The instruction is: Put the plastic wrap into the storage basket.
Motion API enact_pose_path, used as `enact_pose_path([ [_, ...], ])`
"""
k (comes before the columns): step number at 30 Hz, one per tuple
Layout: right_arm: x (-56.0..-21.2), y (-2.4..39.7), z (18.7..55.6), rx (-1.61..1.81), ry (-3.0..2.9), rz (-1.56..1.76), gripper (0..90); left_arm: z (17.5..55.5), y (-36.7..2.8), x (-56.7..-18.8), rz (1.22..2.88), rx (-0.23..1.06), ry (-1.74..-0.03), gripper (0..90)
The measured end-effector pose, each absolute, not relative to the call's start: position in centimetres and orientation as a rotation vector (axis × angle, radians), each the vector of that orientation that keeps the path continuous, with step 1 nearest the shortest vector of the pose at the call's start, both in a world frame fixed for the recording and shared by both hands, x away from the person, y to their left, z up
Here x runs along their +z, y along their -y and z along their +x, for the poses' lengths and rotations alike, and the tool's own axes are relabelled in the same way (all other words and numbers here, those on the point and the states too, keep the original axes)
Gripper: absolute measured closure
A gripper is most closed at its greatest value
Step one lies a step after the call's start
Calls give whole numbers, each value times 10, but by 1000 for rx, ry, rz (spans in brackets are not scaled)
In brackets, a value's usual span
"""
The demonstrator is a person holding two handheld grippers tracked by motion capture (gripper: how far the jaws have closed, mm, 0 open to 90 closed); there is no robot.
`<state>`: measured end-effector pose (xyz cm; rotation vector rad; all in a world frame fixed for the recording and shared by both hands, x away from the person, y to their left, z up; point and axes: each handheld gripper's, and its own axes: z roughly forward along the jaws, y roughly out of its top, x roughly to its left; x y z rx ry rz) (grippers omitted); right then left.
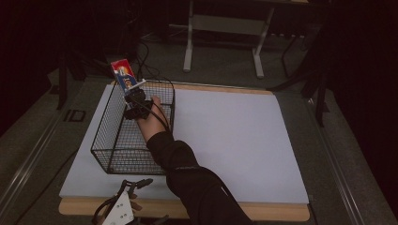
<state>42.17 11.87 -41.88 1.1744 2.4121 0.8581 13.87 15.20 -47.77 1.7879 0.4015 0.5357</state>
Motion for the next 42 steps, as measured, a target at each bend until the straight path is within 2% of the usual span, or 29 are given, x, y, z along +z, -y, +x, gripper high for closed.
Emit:
enact_pose_path([
  [30, -450, -117, 433, 776, -2527, 1196, 371, 140, -153, -478, 1791, 534, -408, 6],
  [37, -447, -116, 431, 775, -2517, 1133, 308, 140, -153, -478, 1793, 532, -409, 5],
  [41, -440, -112, 429, 814, -2536, 1107, 206, 140, -153, -478, 1795, 535, -407, 5],
  [42, -440, -112, 429, 814, -2536, 1107, 206, 140, -153, -478, 1795, 535, -407, 5],
])
